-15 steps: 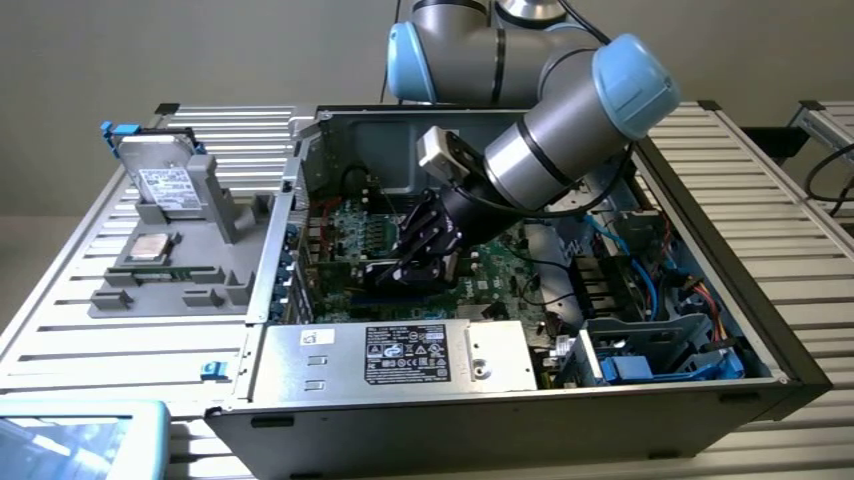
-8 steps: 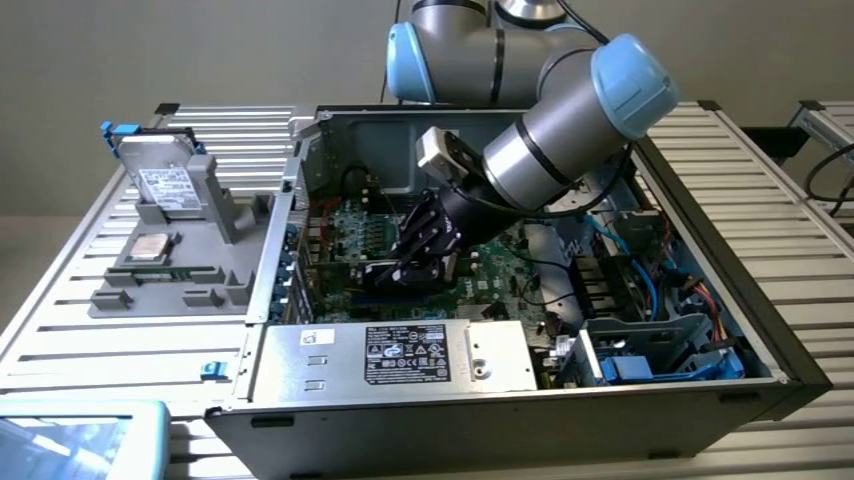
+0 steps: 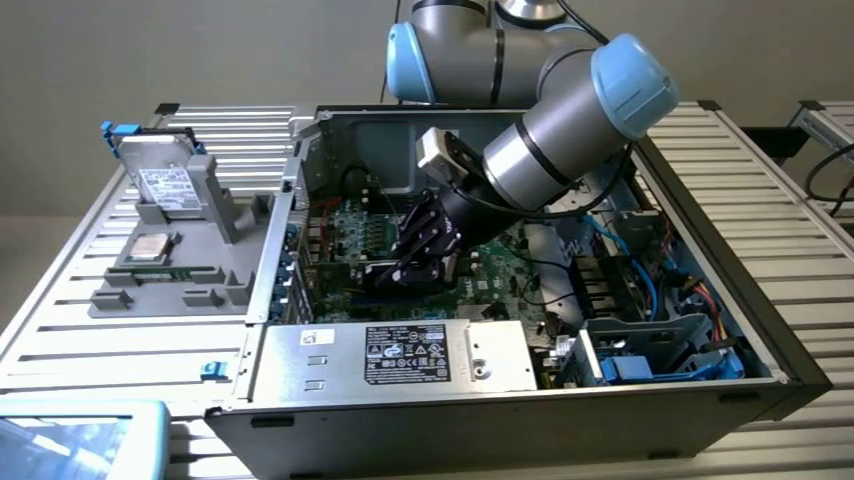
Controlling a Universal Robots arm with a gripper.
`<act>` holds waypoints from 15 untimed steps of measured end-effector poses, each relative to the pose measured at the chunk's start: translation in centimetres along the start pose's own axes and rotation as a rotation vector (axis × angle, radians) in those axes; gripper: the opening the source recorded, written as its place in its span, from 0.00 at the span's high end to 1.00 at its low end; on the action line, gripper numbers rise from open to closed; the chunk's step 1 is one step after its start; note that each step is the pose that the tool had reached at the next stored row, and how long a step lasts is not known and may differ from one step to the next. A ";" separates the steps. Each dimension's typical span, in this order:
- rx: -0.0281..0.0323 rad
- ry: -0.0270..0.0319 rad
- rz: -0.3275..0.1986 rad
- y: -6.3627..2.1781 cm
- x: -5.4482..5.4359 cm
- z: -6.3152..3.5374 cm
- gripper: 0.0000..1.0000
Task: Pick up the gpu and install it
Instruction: 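Insert the gpu into the slot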
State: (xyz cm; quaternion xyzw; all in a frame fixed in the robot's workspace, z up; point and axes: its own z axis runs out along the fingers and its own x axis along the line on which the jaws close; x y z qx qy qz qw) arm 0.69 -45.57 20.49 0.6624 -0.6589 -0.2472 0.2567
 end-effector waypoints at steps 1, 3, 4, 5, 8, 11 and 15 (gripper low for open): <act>0.0000 0.0001 0.000 0.00 0.0 0.00 0.72; 0.0000 -0.0001 -0.001 0.03 0.0 0.00 0.72; 0.0000 -0.0005 -0.002 0.03 0.0 0.01 0.72; 0.0000 -0.0006 -0.002 0.03 0.0 0.01 0.72; 0.0000 -0.0017 -0.003 0.04 0.1 0.02 0.72; 0.0001 -0.0047 -0.007 0.04 0.1 0.03 0.72; 0.0000 -0.0047 -0.007 0.04 0.1 0.03 0.72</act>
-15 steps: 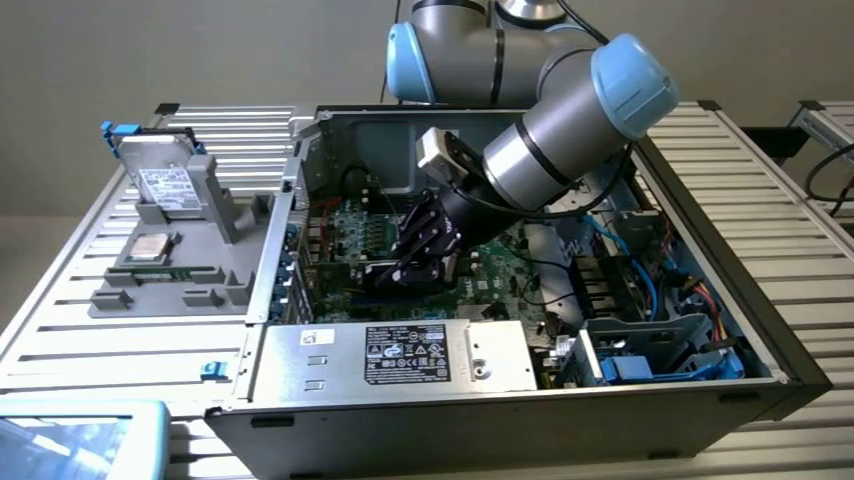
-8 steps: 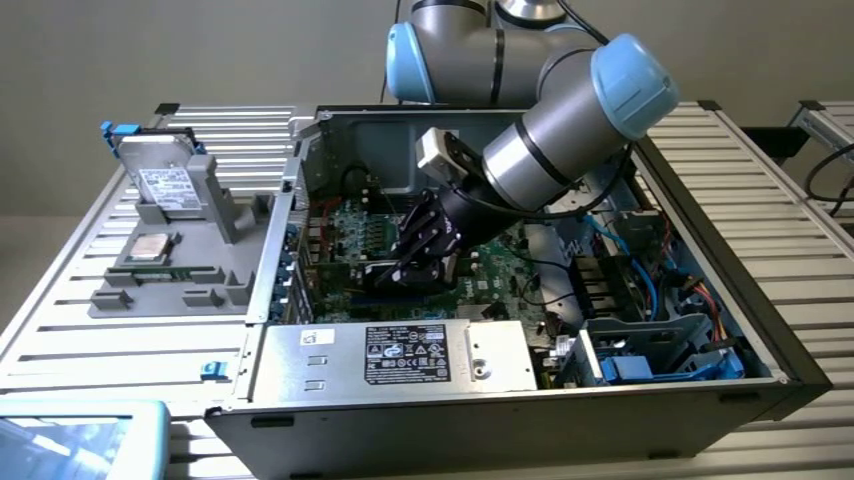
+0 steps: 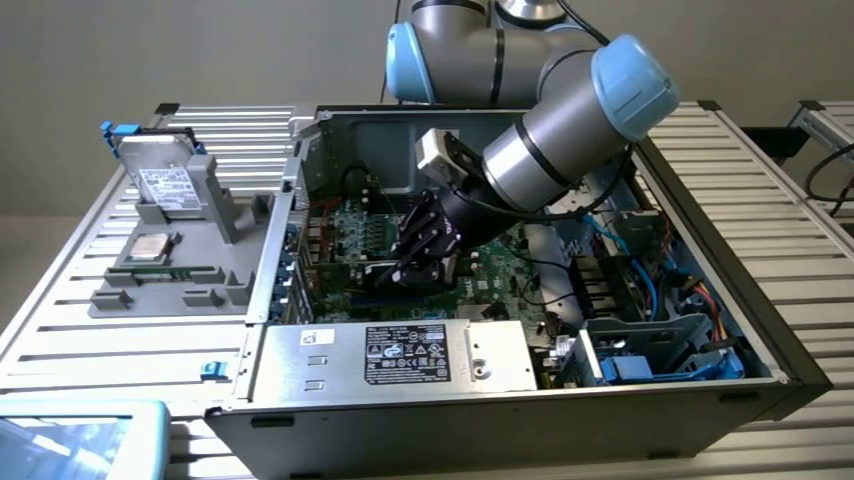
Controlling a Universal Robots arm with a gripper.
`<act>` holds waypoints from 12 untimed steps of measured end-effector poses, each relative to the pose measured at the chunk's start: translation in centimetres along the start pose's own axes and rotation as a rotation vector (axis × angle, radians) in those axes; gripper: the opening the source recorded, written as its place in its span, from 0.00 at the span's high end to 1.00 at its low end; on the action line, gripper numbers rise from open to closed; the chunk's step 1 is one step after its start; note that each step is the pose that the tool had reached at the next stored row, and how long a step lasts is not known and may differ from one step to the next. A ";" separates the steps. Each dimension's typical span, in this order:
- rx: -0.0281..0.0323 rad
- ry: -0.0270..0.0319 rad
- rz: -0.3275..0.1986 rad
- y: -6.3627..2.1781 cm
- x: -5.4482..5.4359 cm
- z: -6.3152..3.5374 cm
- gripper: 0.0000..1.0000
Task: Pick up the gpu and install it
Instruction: 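Insert the gpu into the slot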
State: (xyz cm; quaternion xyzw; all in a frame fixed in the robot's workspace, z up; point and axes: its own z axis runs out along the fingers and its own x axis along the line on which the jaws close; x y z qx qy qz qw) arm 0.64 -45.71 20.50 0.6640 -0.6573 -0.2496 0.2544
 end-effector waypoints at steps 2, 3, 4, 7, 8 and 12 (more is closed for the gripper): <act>0.0000 0.0000 -0.001 0.02 0.0 0.01 0.72; 0.0001 0.0000 -0.001 0.05 0.0 0.03 0.72; 0.0001 0.0000 -0.001 0.06 0.0 0.04 0.72; 0.0001 -0.0005 -0.001 0.07 0.0 0.05 0.72; 0.0001 -0.0006 -0.001 0.07 0.0 0.06 0.72; 0.0001 -0.0011 -0.001 0.06 0.1 0.06 0.72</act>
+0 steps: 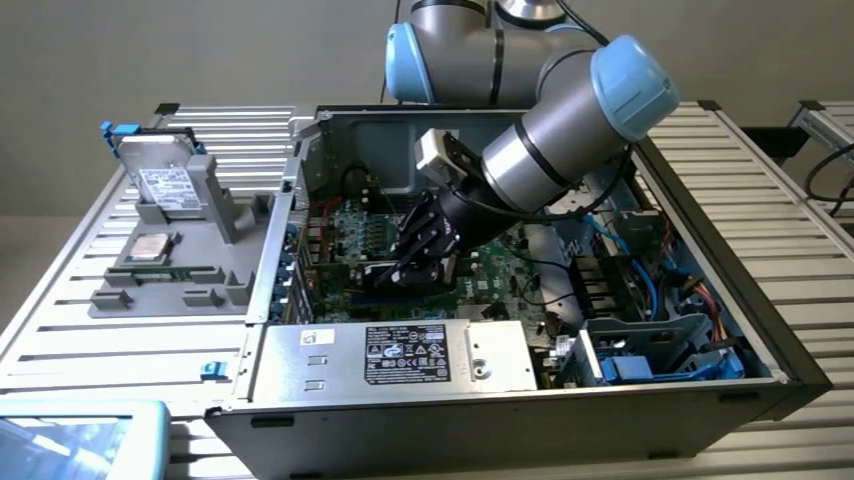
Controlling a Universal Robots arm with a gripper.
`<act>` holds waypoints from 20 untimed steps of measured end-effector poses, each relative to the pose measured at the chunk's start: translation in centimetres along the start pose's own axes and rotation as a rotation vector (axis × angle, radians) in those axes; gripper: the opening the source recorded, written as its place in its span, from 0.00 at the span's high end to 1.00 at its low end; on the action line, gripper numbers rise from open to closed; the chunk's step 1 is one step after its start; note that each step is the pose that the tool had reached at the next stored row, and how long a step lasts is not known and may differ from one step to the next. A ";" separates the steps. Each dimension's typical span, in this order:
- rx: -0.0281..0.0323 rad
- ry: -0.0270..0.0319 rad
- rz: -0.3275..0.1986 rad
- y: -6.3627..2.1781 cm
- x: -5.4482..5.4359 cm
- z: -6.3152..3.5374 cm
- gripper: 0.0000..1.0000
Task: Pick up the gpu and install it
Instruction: 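Insert the gpu into the slot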
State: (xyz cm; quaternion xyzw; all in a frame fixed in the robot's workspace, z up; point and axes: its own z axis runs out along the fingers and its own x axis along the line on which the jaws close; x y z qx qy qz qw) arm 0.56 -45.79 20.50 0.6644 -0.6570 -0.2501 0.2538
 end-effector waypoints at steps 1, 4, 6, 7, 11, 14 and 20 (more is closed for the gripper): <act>0.0000 -0.0001 0.000 -0.01 0.0 0.00 0.72; 0.0004 0.0001 -0.001 0.02 0.0 0.01 0.72; 0.0005 0.0002 0.000 0.02 0.0 0.02 0.72; 0.0005 0.0001 0.000 0.02 0.0 0.02 0.72; 0.0005 -0.0001 0.000 0.02 0.0 0.02 0.72; 0.0004 -0.0003 0.000 0.00 0.0 0.01 0.72; 0.0006 -0.0004 -0.001 -0.04 0.0 -0.03 0.72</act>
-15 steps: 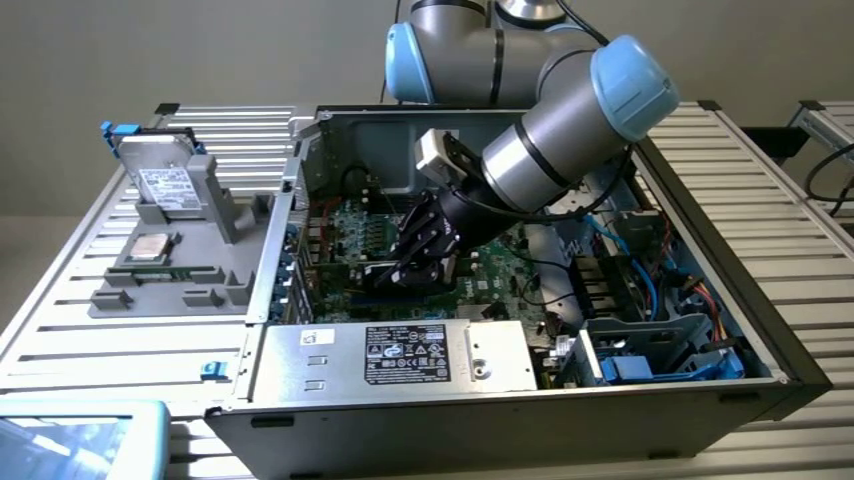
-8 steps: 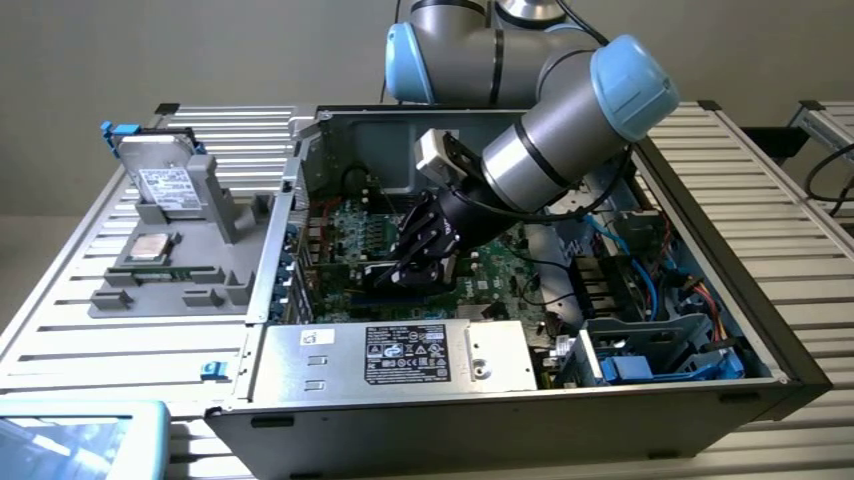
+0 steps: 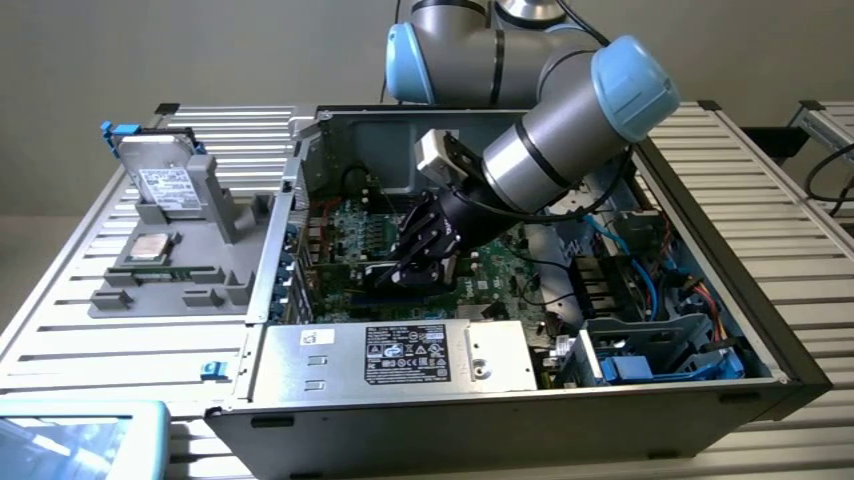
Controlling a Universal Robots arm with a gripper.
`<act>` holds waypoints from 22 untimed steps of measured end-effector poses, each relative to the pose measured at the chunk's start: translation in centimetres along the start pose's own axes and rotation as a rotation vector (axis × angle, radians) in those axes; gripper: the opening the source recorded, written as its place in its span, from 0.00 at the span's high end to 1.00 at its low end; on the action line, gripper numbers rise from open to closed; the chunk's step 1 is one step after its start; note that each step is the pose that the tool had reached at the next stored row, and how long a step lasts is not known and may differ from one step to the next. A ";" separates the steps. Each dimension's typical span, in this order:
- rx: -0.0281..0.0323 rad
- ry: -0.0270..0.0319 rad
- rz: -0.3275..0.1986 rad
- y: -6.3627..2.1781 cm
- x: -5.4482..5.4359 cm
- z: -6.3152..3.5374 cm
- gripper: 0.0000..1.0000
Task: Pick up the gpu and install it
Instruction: 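Insert the gpu into the slot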
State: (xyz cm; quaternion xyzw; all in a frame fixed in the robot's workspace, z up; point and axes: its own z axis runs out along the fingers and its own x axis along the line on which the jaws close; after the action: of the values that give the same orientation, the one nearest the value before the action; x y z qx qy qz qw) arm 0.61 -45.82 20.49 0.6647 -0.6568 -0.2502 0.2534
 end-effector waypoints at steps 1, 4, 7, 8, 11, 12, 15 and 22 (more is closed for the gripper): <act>0.0000 0.0000 0.000 0.01 0.0 0.00 0.72; 0.0000 -0.0002 0.000 0.02 0.0 0.01 0.72; 0.0000 -0.0003 0.000 0.02 0.0 0.01 0.72; 0.0000 -0.0003 0.000 0.02 0.0 0.01 0.72; 0.0000 -0.0003 0.000 0.02 0.0 0.01 0.72; 0.0000 -0.0003 0.000 0.02 0.0 0.01 0.72; 0.0000 -0.0008 0.000 0.02 0.0 0.02 0.72; 0.0002 -0.0009 0.000 0.14 0.0 -0.13 0.58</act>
State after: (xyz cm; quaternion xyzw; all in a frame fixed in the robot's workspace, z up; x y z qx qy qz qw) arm 0.59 -45.84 20.69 0.6647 -0.6568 -0.2505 0.2529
